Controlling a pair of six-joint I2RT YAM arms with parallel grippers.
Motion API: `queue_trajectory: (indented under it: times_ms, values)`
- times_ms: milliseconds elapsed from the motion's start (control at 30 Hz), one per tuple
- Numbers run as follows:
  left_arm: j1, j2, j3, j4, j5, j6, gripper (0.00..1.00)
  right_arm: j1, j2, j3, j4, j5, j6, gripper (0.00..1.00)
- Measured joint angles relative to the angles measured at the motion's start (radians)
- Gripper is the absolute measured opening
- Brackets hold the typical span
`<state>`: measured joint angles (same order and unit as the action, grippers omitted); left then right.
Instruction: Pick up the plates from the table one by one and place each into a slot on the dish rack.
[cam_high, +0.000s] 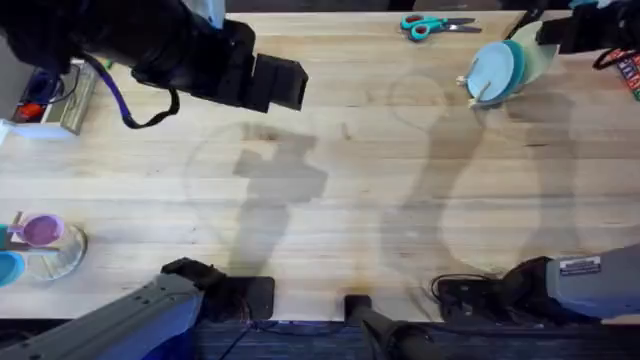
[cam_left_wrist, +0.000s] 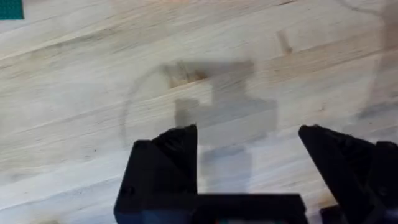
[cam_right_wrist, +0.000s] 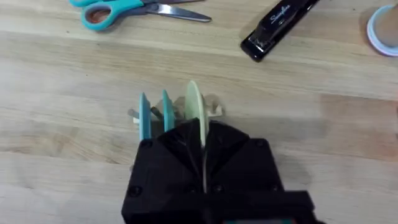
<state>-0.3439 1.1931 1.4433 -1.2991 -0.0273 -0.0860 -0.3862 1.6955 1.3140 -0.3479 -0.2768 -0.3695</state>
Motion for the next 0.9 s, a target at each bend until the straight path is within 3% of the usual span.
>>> queue_trajectory:
  times_ms: [700, 900]
  values:
    - [0.0, 0.0, 0.0, 0.0, 0.0, 0.0, 0.994, 0.015, 0.026, 0.0, 0.003, 0.005, 0.0, 0.032]
    - [0.0, 0.0, 0.0, 0.0, 0.0, 0.0, 0.993, 0.015, 0.027, 0.0, 0.004, 0.007, 0.0, 0.128]
